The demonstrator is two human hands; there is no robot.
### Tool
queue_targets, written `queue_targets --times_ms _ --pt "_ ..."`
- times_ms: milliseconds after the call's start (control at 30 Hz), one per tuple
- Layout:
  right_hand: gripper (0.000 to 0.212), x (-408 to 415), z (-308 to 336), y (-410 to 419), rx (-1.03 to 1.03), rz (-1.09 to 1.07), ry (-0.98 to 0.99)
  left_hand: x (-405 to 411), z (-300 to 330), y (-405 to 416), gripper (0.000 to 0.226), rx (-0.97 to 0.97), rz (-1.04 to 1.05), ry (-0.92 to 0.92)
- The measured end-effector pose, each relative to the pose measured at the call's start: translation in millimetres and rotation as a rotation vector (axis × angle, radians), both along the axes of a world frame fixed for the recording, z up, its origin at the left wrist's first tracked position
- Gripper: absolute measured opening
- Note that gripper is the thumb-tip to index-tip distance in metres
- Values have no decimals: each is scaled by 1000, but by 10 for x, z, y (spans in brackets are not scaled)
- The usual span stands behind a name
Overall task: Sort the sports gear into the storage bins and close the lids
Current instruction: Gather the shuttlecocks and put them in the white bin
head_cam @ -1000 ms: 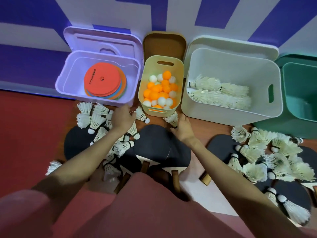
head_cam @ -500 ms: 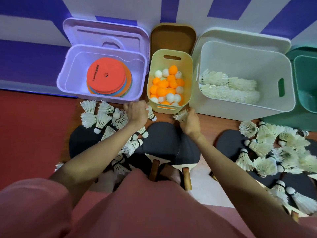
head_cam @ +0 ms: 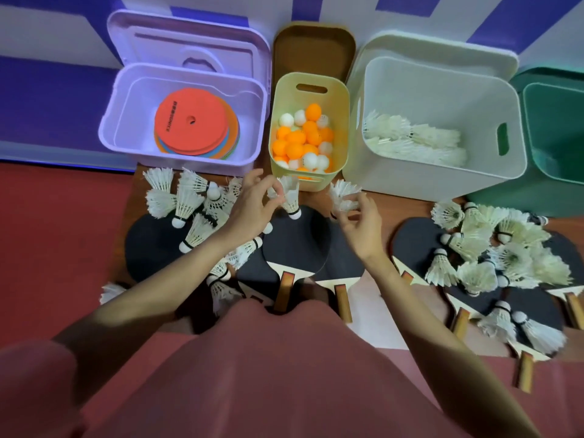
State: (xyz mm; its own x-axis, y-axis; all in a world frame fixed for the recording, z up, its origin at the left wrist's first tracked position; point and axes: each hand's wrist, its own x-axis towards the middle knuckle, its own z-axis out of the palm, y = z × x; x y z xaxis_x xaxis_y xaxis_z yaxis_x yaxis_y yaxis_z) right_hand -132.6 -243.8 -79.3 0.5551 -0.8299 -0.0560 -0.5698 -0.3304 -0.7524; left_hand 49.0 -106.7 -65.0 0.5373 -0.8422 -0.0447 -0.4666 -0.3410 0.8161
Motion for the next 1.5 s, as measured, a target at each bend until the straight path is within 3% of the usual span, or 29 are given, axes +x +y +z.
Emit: queue_targets --times_ms 133,333,467,600,767,1100,1300,1400,1500 --pt "15 -2 247 167 -15 -47 -156 -47 186 137 15 -58 -66 370" --pt "20 133 550 359 6 68 -299 -114 203 387 18 -32 -21 500" --pt "21 247 622 583 -44 308 -272 -138 156 560 32 -24 40 411" --pt "22 343 475 768 -24 502 -145 -139 191 698 39 -75 154 474" --pt "23 459 448 900 114 555 -88 -83 187 850 39 -140 245 558" --pt "42 723 357 890 309 488 -21 -55 208 955 89 -150 243 630" --pt "20 761 427 1063 353 634 -55 -97 137 1112 53 -119 300 562" --pt "30 705 333 1180 292 585 -128 -152 18 1314 56 -138 416 534" --pt "13 610 212 1289 169 489 -147 -193 -91 1550 58 -181 519 483"
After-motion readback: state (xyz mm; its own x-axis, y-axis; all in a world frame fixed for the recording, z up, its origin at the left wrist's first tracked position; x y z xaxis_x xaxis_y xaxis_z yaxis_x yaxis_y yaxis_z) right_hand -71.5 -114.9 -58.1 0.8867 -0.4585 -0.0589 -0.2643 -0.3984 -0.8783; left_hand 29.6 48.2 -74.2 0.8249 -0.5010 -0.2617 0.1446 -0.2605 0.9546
